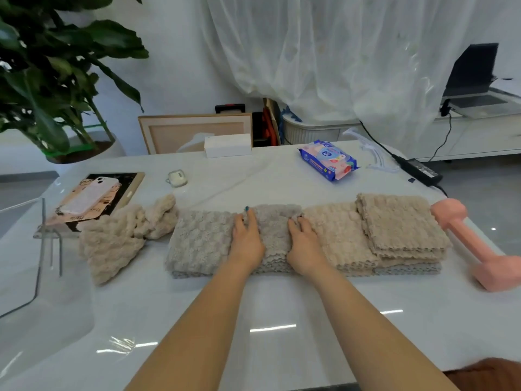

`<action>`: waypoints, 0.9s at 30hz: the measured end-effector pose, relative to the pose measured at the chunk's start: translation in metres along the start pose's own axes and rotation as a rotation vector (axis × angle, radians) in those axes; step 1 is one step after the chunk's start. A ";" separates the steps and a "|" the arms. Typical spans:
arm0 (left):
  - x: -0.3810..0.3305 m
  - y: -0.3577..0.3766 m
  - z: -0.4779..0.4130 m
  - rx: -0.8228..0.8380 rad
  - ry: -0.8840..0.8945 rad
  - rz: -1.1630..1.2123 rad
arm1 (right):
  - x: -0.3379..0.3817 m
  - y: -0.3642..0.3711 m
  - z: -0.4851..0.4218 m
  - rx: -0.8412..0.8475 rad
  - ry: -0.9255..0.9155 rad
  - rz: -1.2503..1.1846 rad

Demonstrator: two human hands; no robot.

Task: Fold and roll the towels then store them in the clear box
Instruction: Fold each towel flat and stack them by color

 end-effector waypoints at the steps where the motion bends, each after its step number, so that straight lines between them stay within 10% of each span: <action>1: 0.000 -0.003 0.001 0.009 0.009 0.007 | 0.000 -0.001 0.001 0.018 0.010 -0.008; 4: -0.002 -0.019 0.014 -0.117 0.124 0.081 | 0.002 -0.007 0.013 -0.028 0.016 -0.151; 10: 0.045 -0.062 0.095 -0.690 0.266 0.088 | 0.029 -0.018 0.072 -0.707 -0.078 -0.026; 15: 0.135 -0.071 0.123 -0.763 -0.005 0.325 | 0.075 0.073 0.095 -0.437 -0.413 0.091; 27: 0.223 -0.111 0.061 -0.520 -0.344 -0.023 | 0.077 0.101 0.088 -0.232 -0.361 0.299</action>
Point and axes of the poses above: each hand's wrist, its own z-axis away from the middle knuckle, its own y-axis out of the palm, x = y × z, the point moved 6 cm from there along -z, towards the middle knuckle, and after that the axes turned 7 degrees about x, right-handed, at the moved point
